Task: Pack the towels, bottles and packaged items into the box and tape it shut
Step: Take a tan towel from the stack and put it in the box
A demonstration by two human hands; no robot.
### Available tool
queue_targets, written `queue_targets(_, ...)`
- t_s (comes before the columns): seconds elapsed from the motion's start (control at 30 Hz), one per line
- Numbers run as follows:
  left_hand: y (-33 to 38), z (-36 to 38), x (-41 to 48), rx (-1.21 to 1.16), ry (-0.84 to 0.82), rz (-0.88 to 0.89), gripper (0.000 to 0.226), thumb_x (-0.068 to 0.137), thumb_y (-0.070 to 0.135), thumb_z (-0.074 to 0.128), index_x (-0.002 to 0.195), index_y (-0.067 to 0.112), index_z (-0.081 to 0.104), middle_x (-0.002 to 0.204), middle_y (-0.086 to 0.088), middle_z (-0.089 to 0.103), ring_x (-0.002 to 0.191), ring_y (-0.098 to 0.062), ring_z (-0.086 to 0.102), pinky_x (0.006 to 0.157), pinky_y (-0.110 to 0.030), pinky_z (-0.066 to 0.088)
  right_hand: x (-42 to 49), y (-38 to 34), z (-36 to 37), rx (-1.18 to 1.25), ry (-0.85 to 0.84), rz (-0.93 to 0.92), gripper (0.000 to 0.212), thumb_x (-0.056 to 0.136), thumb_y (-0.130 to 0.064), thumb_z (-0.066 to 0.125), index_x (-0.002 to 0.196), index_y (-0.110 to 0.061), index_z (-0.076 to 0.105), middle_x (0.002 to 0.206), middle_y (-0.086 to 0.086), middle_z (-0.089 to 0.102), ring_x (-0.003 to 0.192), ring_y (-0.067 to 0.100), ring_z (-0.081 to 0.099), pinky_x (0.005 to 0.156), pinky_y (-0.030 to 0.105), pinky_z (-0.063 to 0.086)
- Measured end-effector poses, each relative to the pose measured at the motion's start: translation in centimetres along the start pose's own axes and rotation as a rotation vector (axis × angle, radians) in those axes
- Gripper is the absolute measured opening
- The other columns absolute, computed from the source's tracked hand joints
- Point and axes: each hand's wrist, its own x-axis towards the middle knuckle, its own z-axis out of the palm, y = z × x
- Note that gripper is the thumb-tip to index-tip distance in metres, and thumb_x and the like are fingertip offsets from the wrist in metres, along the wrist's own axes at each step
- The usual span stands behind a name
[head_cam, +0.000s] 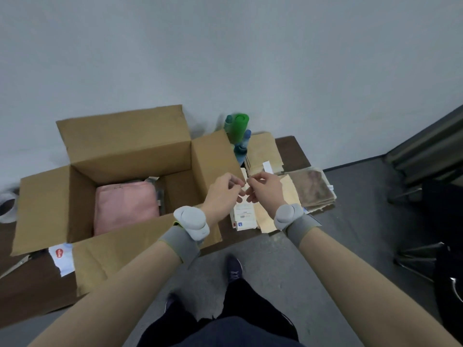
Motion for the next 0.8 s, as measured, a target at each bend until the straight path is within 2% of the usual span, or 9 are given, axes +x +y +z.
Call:
queue_targets(0.07,0.4,2.2,1.1,0.018,-0.01,-0.033,0.018,0.098,0.008,0.047,0.097,0.019,0.062,0.092,-0.005,0.074,0.081,-0.02,0.071,0.079,-0.036,0.056,1.6,1.3,-2.1,0.018,0.071,-0.006,0.012,0.091,-0.007,0.061,0.096,0.001,0.068,0.059,0.012,0.067,0.046,0.022,0.061,0.049,0.03,0.05)
queue_targets(0.17,1.0,5.8,3.1,0.074,-0.045,-0.06,0.018,0.098,0.01,0.047,0.099,0.02,0.062,0.093,-0.003,0.074,0.082,-0.017,0.071,0.08,-0.035,0.055,4.5,3.3,-5.4,0.017,0.106,0.032,0.011,0.089,-0.011,0.061,0.091,-0.002,0.067,0.054,0.008,0.064,0.044,0.021,0.06,0.048,0.029,0.048)
queue_targets(0.27,1.0,8.6,4.7,0.13,-0.073,-0.085,0.018,0.1,0.015,0.046,0.104,0.023,0.062,0.099,0.001,0.072,0.089,-0.014,0.069,0.079,-0.029,0.054,7.3,5.5,-7.7,-0.027,0.037,0.116,0.012,0.089,-0.01,0.06,0.093,-0.002,0.068,0.063,0.009,0.068,0.047,0.022,0.062,0.052,0.031,0.053)
queue_targets(0.4,0.8,12.4,7.5,0.222,-0.1,-0.145,0.021,0.101,0.019,0.049,0.116,0.022,0.063,0.118,0.001,0.065,0.11,-0.018,0.061,0.096,-0.032,0.05,11.5,8.7,-10.1,-0.052,-0.042,0.231,0.012,0.091,-0.008,0.062,0.099,-0.001,0.067,0.074,0.011,0.071,0.056,0.025,0.064,0.061,0.035,0.06)
queue_targets(0.5,0.7,13.6,9.3,0.237,-0.088,-0.215,0.026,0.102,0.02,0.05,0.124,0.021,0.062,0.128,0.0,0.061,0.12,-0.019,0.056,0.1,-0.033,0.047,13.7,10.1,-10.9,-0.063,-0.088,0.268,0.018,0.09,-0.009,0.067,0.105,0.002,0.069,0.084,0.014,0.074,0.063,0.024,0.067,0.068,0.036,0.063)
queue_targets(0.6,0.6,14.6,11.6,0.237,-0.061,-0.271,0.033,0.101,0.021,0.049,0.133,0.019,0.059,0.133,-0.001,0.059,0.122,-0.019,0.054,0.093,-0.029,0.042,16.7,10.8,-11.6,-0.097,-0.097,0.282,0.021,0.089,-0.01,0.07,0.106,0.002,0.072,0.1,0.023,0.076,0.073,0.026,0.069,0.084,0.046,0.064)
queue_targets(0.67,0.5,14.3,12.2,0.237,-0.051,-0.285,0.04,0.101,0.021,0.049,0.141,0.019,0.053,0.138,-0.002,0.057,0.121,-0.019,0.053,0.092,-0.028,0.04,17.6,10.2,-11.7,-0.126,-0.087,0.267,0.02,0.089,-0.013,0.072,0.106,-0.002,0.072,0.107,0.022,0.076,0.087,0.031,0.071,0.094,0.052,0.059)
queue_targets(0.73,0.4,14.8,13.4,0.227,-0.049,-0.336,0.046,0.101,0.022,0.05,0.146,0.019,0.047,0.143,-0.003,0.054,0.123,-0.021,0.052,0.091,-0.028,0.039,19.6,9.9,-11.9,-0.189,-0.076,0.264,0.029,0.089,-0.019,0.074,0.115,-0.007,0.069,0.117,0.015,0.074,0.105,0.034,0.07,0.1,0.049,0.055)
queue_targets(0.8,0.2,14.8,14.1,0.212,-0.042,-0.385,0.05,0.1,0.023,0.05,0.149,0.02,0.043,0.146,-0.003,0.052,0.129,-0.023,0.051,0.094,-0.029,0.039,21.1,9.3,-11.8,-0.233,-0.084,0.27,0.043,0.088,-0.025,0.076,0.127,-0.009,0.065,0.123,0.009,0.07,0.114,0.031,0.066,0.101,0.041,0.052)
